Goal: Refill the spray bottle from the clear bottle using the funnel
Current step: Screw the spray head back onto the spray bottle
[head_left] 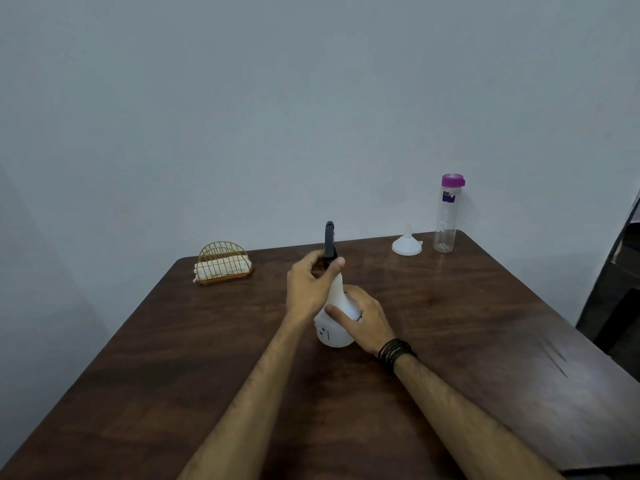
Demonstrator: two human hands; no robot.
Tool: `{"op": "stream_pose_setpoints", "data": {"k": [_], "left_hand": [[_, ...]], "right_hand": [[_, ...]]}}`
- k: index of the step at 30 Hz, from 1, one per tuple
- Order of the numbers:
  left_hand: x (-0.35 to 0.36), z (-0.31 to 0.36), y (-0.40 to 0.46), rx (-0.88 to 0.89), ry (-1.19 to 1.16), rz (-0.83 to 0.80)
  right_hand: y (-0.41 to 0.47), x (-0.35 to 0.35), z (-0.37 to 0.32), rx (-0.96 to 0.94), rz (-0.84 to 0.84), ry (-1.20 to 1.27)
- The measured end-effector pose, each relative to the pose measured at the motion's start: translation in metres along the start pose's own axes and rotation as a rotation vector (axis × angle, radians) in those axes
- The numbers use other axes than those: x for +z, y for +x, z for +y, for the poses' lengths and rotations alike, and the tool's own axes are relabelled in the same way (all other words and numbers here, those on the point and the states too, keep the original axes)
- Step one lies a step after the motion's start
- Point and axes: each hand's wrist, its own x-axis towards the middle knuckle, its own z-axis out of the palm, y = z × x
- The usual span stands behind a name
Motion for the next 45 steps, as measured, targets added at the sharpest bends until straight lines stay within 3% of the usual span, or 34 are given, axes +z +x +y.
{"op": "stream_pose_setpoints", "data": {"k": [11, 16, 24, 30, 34, 40, 45], "left_hand": [[0.006, -0.006, -0.009, 0.035, 0.044, 0.147], [0.000, -0.007, -0.010, 0.079, 0.115, 0.119], [-0.012, -0.009, -0.002, 0.115, 0.082, -0.116], [-0.017, -0.017, 0.000, 0.071, -0.077, -0.303], [-0.012, -0.025, -0.010, -0.009, -0.330, -0.264], [0.004, -0.020, -0.014, 0.037, -0.214, -0.147], [0.011, -0.022, -0.015, -0.052, -0.401, -0.135]], "right_hand": [[0.000, -0.001, 0.000, -0.019, -0.002, 0.006], [0.000, 0.000, 0.000, -0.027, -0.007, 0.008], [0.000, -0.001, 0.000, -0.014, 0.007, 0.018], [0.000, 0.000, -0.002, -0.016, 0.020, 0.022], [0.001, 0.001, -0.001, -0.031, 0.035, 0.029], [0.002, 0.001, 0.000, -0.027, 0.008, 0.047], [0.002, 0.001, 0.000, -0.030, 0.026, 0.052]]}}
